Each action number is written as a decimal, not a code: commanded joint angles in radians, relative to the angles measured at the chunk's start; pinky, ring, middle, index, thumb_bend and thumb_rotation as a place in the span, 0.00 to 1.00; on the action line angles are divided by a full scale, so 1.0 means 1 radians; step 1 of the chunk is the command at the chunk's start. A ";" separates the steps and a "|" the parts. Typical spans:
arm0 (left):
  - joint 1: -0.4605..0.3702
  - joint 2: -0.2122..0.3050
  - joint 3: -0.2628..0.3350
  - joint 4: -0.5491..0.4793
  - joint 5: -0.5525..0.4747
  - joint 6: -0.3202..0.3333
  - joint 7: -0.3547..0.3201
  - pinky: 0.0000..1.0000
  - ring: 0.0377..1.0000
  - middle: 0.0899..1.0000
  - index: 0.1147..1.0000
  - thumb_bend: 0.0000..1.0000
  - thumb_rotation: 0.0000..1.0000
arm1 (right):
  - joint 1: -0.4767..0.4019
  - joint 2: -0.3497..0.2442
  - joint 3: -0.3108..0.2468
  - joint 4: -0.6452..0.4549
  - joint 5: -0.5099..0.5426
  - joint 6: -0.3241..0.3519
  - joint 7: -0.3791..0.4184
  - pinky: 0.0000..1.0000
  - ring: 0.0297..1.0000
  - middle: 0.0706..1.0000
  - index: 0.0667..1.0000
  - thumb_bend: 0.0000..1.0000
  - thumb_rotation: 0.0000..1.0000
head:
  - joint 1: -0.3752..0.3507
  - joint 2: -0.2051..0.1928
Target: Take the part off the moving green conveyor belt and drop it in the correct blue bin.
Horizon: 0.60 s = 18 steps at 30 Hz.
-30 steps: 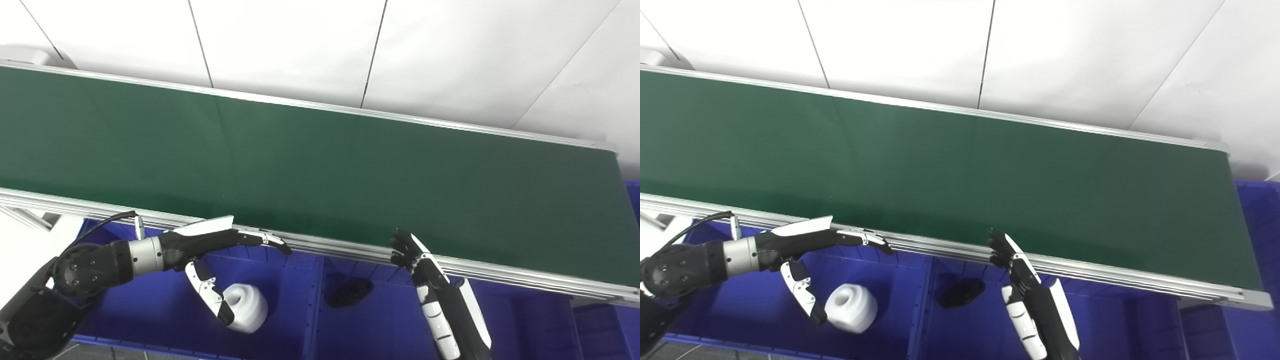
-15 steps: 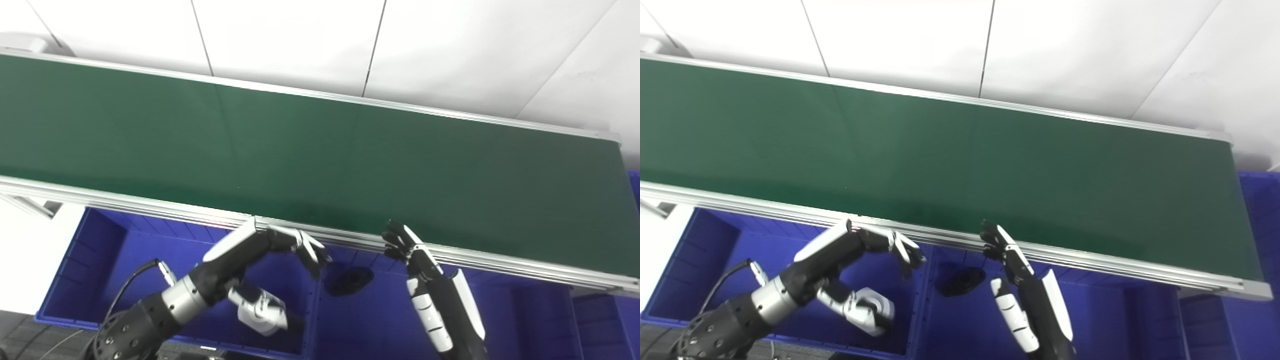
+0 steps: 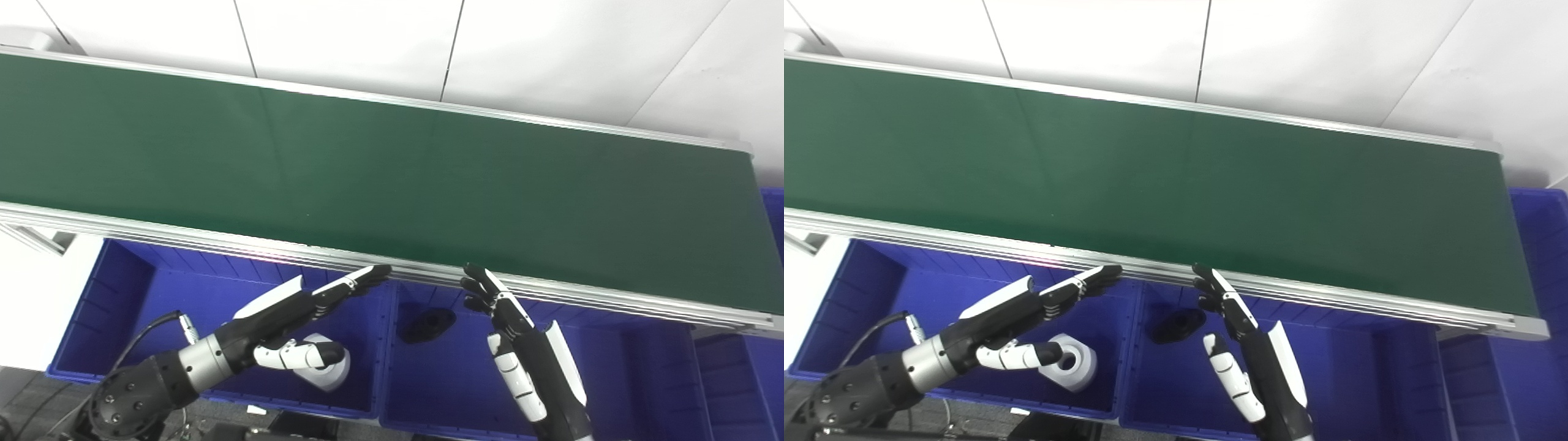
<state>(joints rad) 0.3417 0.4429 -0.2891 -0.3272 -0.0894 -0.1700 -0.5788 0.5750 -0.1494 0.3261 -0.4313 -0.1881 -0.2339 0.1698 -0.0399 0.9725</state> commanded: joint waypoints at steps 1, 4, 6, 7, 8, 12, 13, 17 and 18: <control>-0.014 0.009 0.007 -0.024 -0.018 -0.004 0.006 1.00 1.00 1.00 1.00 0.37 0.76 | 0.005 0.006 0.006 -0.035 0.008 0.001 0.000 0.84 0.90 0.93 0.91 0.41 1.00 | 0.001 -0.001; -0.021 0.016 0.010 -0.031 -0.015 0.004 0.004 1.00 1.00 1.00 1.00 0.36 0.75 | 0.004 0.006 0.008 -0.033 0.010 -0.005 0.000 0.85 0.90 0.93 0.91 0.41 1.00 | 0.000 -0.001; -0.026 0.020 0.012 -0.032 -0.013 0.004 0.001 1.00 1.00 1.00 1.00 0.35 0.75 | 0.004 0.007 0.009 -0.033 0.013 -0.003 0.000 0.85 0.91 0.93 0.91 0.41 1.00 | 0.001 -0.003; -0.028 0.021 0.012 -0.032 -0.013 0.004 0.001 1.00 1.00 1.00 1.00 0.35 0.75 | 0.004 0.007 0.009 -0.033 0.012 -0.002 0.000 0.85 0.91 0.93 0.91 0.40 1.00 | 0.001 -0.003; -0.030 0.021 0.013 -0.032 -0.015 0.003 0.000 1.00 1.00 1.00 1.00 0.34 0.74 | 0.004 0.006 0.009 -0.033 0.010 -0.001 0.000 0.85 0.91 0.93 0.91 0.40 1.00 | 0.000 -0.003; -0.036 0.026 0.018 -0.038 -0.011 0.013 0.001 1.00 1.00 1.00 1.00 0.35 0.72 | 0.004 0.006 0.009 -0.032 0.012 -0.002 0.000 0.85 0.91 0.93 0.92 0.41 1.00 | 0.001 -0.002; -0.037 0.026 0.019 -0.039 -0.013 0.016 0.001 1.00 1.00 1.00 1.00 0.35 0.72 | 0.003 0.006 0.010 -0.030 0.014 -0.003 0.001 0.85 0.91 0.93 0.92 0.41 1.00 | 0.001 -0.003; -0.043 0.029 0.021 -0.037 -0.019 0.020 -0.003 1.00 1.00 1.00 1.00 0.36 0.70 | 0.000 0.005 0.009 -0.032 0.012 0.002 0.001 0.85 0.91 0.93 0.92 0.42 1.00 | 0.002 -0.001; -0.043 0.029 0.021 -0.037 -0.019 0.020 -0.003 1.00 1.00 1.00 1.00 0.37 0.71 | 0.000 0.005 0.008 -0.033 0.013 0.003 0.002 0.85 0.91 0.93 0.92 0.41 1.00 | 0.002 -0.001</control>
<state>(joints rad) 0.3103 0.4513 -0.2775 -0.3332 -0.0896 -0.1409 -0.5808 0.5730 -0.1474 0.3307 -0.4313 -0.1799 -0.2308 0.1698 -0.0383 0.9725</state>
